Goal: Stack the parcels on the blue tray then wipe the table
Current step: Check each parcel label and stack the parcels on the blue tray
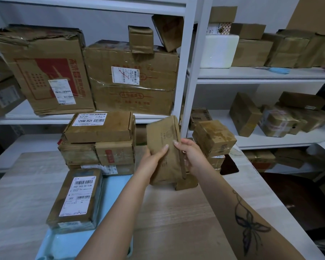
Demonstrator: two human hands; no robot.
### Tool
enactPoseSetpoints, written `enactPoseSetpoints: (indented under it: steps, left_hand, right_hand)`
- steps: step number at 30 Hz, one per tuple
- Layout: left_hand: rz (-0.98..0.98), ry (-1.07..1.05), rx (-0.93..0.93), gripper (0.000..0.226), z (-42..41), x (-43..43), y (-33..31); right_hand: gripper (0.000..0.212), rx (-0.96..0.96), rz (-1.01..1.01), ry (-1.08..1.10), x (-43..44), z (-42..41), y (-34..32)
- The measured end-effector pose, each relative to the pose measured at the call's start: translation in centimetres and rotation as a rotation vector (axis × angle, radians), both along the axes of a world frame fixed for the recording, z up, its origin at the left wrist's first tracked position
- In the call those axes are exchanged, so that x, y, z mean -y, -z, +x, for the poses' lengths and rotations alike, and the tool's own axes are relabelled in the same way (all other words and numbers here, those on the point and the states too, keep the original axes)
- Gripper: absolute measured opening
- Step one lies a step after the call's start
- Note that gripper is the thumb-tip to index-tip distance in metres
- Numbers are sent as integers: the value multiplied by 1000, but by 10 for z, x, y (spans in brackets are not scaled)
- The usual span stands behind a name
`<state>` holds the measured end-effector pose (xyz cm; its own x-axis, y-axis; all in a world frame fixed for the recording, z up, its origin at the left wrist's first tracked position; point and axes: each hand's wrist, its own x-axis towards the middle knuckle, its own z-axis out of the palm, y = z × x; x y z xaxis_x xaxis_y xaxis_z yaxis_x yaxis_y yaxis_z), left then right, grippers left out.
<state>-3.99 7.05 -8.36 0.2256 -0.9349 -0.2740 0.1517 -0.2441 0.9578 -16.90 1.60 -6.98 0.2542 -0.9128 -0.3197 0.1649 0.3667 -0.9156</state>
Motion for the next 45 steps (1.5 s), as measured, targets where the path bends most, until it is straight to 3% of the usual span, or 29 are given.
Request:
enactPoseSetpoints:
  steps: [4,7,10,14,17,20,23,25,31,33,37,45]
  left_hand:
    - [44,140,-88,91,-7,-4,-7]
    - [-12,125,-389,69,-3,-11,-14]
    - [-74,97,-621,51,7,-17,-11]
    - [-123,15,-729,46,15,-22,-5]
    - [-167,-4,-766,52,19,-25,-3]
    - [-213,60,-779,68,25,-24,1]
    - [-202,88,-765,63,31,-25,6]
    - [-181,40,-705,47,36,-26,7]
    - [-148,-11,-280,25,55,-32,15]
    - [-108,-66,-162,30,59,-32,21]
    - [-126,-158,-102,36,65,-33,27]
    - [-194,-292,-142,55,73,-41,21]
  right_hand:
    - [35,100,70,-123,-6,9,-6]
    - [22,11,-7,-213,-7,12,-7]
    - [24,-149,-111,-208,-7,12,-6]
    - [51,-319,-216,-87,-6,16,5]
    - [70,-296,-81,-88,-4,20,7]
    - [37,-122,59,-161,-7,20,1]
    - [32,16,89,-133,-6,23,3]
    - [30,96,98,-90,-5,25,3]
    - [29,149,0,-83,-2,24,0]
    - [32,144,-28,-99,-4,29,0]
    - [34,73,-70,-167,-9,36,-2]
    - [23,-17,-23,-122,-9,55,5]
